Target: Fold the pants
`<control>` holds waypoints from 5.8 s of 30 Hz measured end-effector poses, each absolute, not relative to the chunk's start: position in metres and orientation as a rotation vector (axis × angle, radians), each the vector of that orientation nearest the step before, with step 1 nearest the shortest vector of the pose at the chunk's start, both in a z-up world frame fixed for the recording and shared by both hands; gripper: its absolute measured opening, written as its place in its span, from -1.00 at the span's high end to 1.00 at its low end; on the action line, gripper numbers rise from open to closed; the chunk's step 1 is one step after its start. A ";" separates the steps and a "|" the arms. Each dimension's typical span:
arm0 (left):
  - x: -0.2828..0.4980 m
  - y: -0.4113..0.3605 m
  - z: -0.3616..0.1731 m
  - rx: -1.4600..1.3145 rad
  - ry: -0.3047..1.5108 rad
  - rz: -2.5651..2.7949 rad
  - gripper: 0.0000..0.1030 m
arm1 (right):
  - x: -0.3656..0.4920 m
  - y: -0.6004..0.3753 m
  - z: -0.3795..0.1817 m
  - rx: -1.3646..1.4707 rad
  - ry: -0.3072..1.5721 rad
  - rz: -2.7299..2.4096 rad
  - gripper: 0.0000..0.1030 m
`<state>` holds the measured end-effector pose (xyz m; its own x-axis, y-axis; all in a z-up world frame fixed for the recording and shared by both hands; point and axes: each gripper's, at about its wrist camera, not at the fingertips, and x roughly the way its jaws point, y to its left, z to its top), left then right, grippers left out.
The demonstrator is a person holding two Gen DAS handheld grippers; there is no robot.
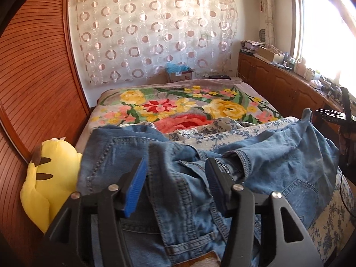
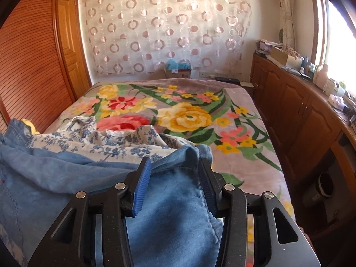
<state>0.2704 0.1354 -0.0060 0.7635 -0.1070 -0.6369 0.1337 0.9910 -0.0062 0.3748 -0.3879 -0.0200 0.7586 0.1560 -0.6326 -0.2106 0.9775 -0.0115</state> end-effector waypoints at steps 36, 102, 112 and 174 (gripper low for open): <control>0.275 0.111 -0.040 0.156 0.752 -0.164 0.13 | 0.327 -0.268 -0.040 -0.199 0.762 0.483 -0.22; 0.273 0.040 -0.011 0.026 0.687 -0.321 -0.32 | 0.336 -0.314 -0.047 -0.157 0.792 0.377 0.01; 0.293 -0.015 -0.038 0.061 0.732 -0.392 -0.32 | 0.292 -0.395 -0.045 -0.093 0.799 0.235 0.00; 0.299 -0.044 -0.085 0.138 0.819 -0.365 -0.33 | 0.320 -0.447 -0.063 0.050 0.844 0.230 0.85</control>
<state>0.2985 -0.0442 -0.0852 0.6246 -0.2646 -0.7348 0.3700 0.9288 -0.0201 0.3200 -0.4468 -0.0629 0.6416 0.2214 -0.7344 -0.1816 0.9741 0.1350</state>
